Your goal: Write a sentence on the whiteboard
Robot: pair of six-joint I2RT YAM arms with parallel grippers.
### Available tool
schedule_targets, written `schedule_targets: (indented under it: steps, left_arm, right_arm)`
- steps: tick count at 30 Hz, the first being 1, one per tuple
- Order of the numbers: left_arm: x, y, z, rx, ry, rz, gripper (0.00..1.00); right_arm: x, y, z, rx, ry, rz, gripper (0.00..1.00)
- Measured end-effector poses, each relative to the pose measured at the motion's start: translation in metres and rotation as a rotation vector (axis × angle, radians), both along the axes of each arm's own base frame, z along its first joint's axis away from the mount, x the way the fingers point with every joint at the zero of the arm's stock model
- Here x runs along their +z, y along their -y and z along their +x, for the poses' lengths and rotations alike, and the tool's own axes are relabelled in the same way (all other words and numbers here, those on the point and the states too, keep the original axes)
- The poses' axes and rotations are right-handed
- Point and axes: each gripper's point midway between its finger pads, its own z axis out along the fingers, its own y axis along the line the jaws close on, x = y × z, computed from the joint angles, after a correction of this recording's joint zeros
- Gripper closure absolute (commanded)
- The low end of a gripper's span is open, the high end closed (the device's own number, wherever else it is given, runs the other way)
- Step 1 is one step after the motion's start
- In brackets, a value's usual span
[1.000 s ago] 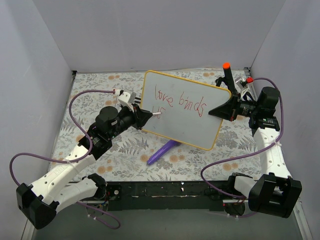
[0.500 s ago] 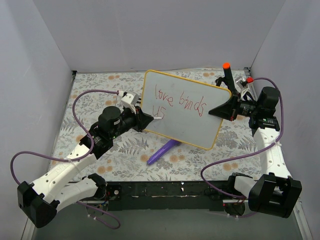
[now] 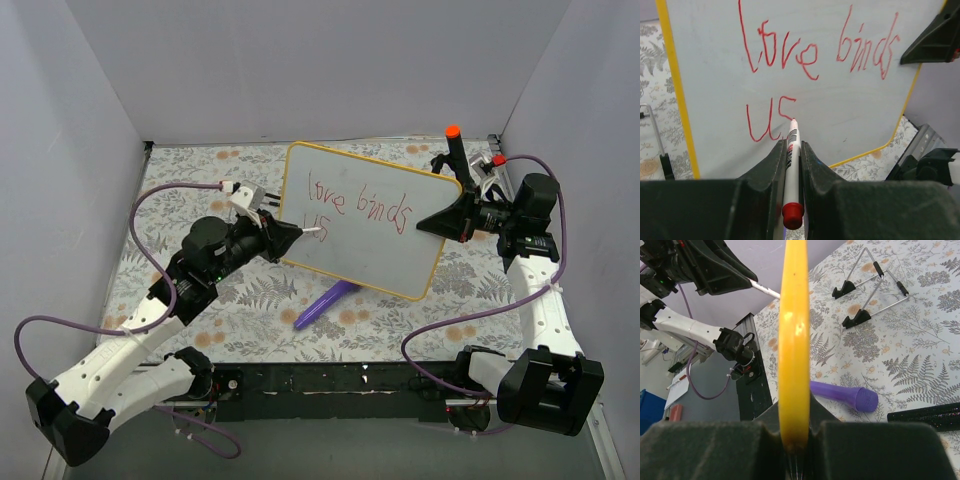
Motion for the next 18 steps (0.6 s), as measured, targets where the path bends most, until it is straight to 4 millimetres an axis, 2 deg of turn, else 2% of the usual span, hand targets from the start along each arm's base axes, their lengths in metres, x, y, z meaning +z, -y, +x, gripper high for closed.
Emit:
schedule_targets:
  steps: [8, 18]
  left_arm:
    - [0.048, -0.004, -0.015, -0.027, 0.086, -0.108, 1.0]
    - [0.07, -0.012, -0.028, -0.022, 0.087, -0.204, 1.0]
  right_arm:
    - [0.003, -0.001, -0.004, 0.005, 0.016, -0.001, 0.99]
    - [0.006, -0.002, -0.013, 0.006, 0.045, -0.006, 0.99]
